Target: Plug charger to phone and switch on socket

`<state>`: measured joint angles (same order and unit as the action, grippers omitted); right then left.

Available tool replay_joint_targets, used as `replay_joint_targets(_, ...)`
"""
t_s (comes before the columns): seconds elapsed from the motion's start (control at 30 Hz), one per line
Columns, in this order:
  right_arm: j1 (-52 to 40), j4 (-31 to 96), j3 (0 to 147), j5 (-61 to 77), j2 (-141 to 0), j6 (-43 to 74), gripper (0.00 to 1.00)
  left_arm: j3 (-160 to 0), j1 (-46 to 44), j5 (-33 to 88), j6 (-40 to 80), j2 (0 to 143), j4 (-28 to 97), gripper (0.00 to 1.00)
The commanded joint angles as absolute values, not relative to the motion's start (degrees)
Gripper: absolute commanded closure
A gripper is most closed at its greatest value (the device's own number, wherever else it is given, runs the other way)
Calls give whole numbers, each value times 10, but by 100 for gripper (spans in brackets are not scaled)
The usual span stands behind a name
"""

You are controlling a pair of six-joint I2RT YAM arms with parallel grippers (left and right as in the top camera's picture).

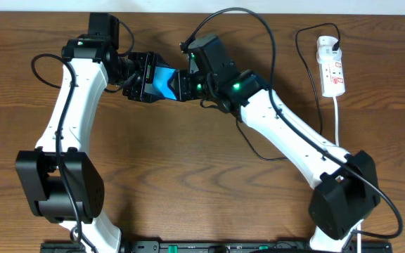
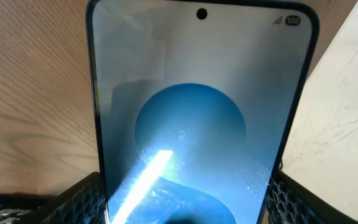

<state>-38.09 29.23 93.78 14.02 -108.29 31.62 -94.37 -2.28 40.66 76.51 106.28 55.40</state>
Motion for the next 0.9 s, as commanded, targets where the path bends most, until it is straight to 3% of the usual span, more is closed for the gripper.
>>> replay_joint_targets(0.0,-387,291,936,136,-1091,328,67,-953,-22,431,768,1049,554,93)
replay_joint_targets(0.47,-393,281,936,123,-1091,338,80,-953,-22,431,768,1049,555,93)
replay_joint_targets(0.87,-397,270,936,123,-1091,338,99,-953,-22,431,768,1049,554,93)
